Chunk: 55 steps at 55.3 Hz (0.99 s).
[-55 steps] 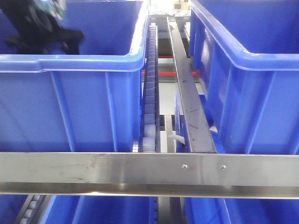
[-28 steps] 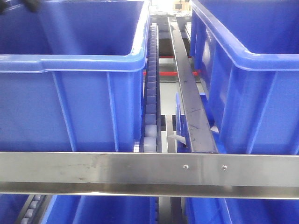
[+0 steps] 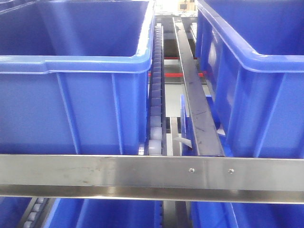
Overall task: Pick and sort blue part to right shelf
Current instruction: 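Open the left gripper to drop the bottle into the bin, then lower the right gripper into a blue bin and release the bottle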
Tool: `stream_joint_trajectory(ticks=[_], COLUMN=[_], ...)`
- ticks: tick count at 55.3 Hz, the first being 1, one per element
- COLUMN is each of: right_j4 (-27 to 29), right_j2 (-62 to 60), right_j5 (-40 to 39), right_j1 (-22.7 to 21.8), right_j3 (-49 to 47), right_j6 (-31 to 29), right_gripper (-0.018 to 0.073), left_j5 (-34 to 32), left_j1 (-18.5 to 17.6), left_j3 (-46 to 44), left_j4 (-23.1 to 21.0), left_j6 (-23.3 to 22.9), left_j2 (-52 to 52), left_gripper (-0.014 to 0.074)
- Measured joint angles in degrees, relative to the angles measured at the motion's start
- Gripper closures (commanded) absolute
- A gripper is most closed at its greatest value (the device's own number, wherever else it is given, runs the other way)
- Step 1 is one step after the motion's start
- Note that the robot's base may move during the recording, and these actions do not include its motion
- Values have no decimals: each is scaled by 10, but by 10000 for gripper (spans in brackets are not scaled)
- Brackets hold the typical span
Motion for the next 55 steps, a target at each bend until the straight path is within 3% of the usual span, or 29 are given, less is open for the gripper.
stream_joint_trajectory(ticks=[11,22,29,37,48,55], right_j4=[-53,-26,32,54,56,56], right_j2=[157,311,407,506,611,667], right_j5=[126,171,167,122,55,33], right_j1=[-44,-109,-150,-184,-195,-195], right_j3=[-137,-241,-281,-301,-301,-301], right_j6=[59,5,-63,-123,-136,-136], right_gripper=[331,331,331,331,326,225], left_j5=[0,5,19,23,26,28], left_j1=[0,0,0,0,0,0], left_j3=[32,34,34,34,34,34], left_j4=[0,5,9,9,9,-4], left_j6=[0,0,0,0,0,0], left_j2=[-24,-53,-75,-95,-100,-100], left_gripper=[472,472,472,472,472,472])
